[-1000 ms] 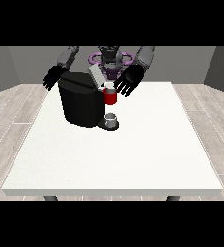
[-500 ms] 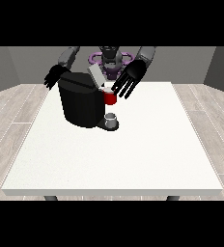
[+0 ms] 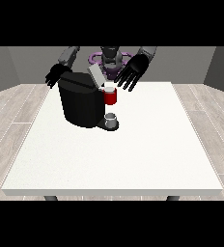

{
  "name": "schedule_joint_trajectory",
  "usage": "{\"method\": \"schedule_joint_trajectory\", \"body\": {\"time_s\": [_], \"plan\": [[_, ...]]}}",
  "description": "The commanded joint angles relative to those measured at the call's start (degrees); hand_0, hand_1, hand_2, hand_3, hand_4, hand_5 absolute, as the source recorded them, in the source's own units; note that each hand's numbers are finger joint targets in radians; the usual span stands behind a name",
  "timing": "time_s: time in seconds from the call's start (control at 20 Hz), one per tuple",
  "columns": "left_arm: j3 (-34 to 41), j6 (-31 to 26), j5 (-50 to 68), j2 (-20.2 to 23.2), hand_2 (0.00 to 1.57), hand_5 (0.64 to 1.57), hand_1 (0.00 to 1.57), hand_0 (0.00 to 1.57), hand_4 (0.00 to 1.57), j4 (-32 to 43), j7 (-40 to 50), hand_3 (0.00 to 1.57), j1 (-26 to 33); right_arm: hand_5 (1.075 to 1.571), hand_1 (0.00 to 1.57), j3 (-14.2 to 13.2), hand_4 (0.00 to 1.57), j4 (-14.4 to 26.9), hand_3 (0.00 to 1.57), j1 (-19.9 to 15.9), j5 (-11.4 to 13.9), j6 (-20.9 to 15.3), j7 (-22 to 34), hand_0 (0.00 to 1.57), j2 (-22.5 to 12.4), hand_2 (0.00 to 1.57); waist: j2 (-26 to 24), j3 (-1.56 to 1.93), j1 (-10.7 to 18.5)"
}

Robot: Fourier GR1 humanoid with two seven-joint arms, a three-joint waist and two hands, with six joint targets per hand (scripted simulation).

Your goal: Insert the coffee pod into the coffee machine and close the lid

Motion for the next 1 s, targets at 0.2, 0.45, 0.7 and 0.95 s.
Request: {"method": "schedule_joint_trajectory", "body": {"time_s": [0.2,0.45,0.7,0.95], "plan": [[6.89,1.84,8.1,-5.0,0.0,1.571,0.0,0.0,0.0,-1.24,-1.59,0.0,6.74,1.571,0.0,-1.31,0.43,0.91,0.0,4.73,-0.66,-0.2,-2.12,0.0,0.01,0.0,-4.92,-0.05,4.08],[14.76,0.16,19.32,-13.12,0.0,1.571,0.0,0.0,0.26,-1.35,-1.94,0.0,11.23,1.571,0.0,-3.32,0.37,1.31,0.0,5.58,-1.81,-1.42,1.49,0.0,-0.65,0.0,-12.77,-0.12,8.57],[15.69,-2.17,22.19,-14.32,0.0,1.571,0.0,0.0,0.0,-2.12,-4.57,0.0,21.06,1.571,0.0,-1.07,0.43,-1.24,0.0,12.42,0.58,1.16,0.92,0.0,-3.23,0.0,-21.44,-0.07,11.05],[17.55,-2.41,26.47,-19.07,0.0,1.571,0.0,0.0,0.23,-3.05,-3.08,0.0,25.91,1.571,0.0,-0.84,0.37,-3.19,0.0,11.86,-2.64,7.17,2.44,0.0,-5.35,0.0,-25.52,-0.03,14.04]]}}
